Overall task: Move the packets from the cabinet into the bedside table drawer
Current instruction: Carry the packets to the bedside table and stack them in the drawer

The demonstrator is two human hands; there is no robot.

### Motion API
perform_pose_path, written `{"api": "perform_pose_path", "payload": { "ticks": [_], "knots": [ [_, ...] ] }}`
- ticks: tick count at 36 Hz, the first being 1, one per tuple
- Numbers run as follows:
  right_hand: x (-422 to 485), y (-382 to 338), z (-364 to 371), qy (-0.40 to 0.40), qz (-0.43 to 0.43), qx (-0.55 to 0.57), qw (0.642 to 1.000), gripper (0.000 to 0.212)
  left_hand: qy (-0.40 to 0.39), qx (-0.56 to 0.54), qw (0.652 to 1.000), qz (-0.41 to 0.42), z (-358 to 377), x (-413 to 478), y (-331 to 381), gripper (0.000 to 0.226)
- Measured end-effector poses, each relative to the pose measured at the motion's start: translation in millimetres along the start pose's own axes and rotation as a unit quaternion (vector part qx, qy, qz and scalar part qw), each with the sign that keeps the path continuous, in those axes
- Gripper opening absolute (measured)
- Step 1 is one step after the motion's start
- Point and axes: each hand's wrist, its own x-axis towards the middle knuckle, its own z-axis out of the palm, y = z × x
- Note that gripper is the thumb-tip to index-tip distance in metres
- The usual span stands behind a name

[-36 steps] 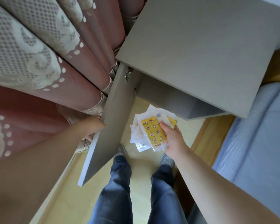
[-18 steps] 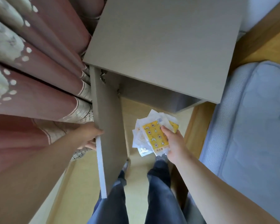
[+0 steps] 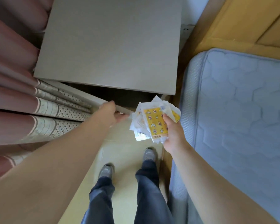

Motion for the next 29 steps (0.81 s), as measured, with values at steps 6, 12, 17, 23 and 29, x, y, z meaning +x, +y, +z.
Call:
{"api": "perform_pose_path", "payload": {
  "ticks": [6,12,17,23,29],
  "knots": [
    [14,-1,-13,0.012,0.041,0.01,0.999,0.038,-0.046,-0.114,0.992,0.018,33,-4,3,0.021],
    [22,-4,-24,0.03,0.063,0.013,0.997,0.037,-0.072,-0.21,0.975,0.029,54,0,4,0.029],
    [19,-13,-25,-0.005,0.062,0.008,0.998,0.036,-0.086,-0.032,0.994,0.06,49,-18,-15,0.025],
    [-5,-33,-14,-0.075,0.016,0.004,0.997,0.033,-0.108,0.152,0.973,0.138,39,-54,-31,0.042],
    [-45,-64,16,-0.112,-0.022,0.011,0.993,0.02,-0.097,0.117,0.956,0.25,32,-111,-13,0.03]
  ]
}}
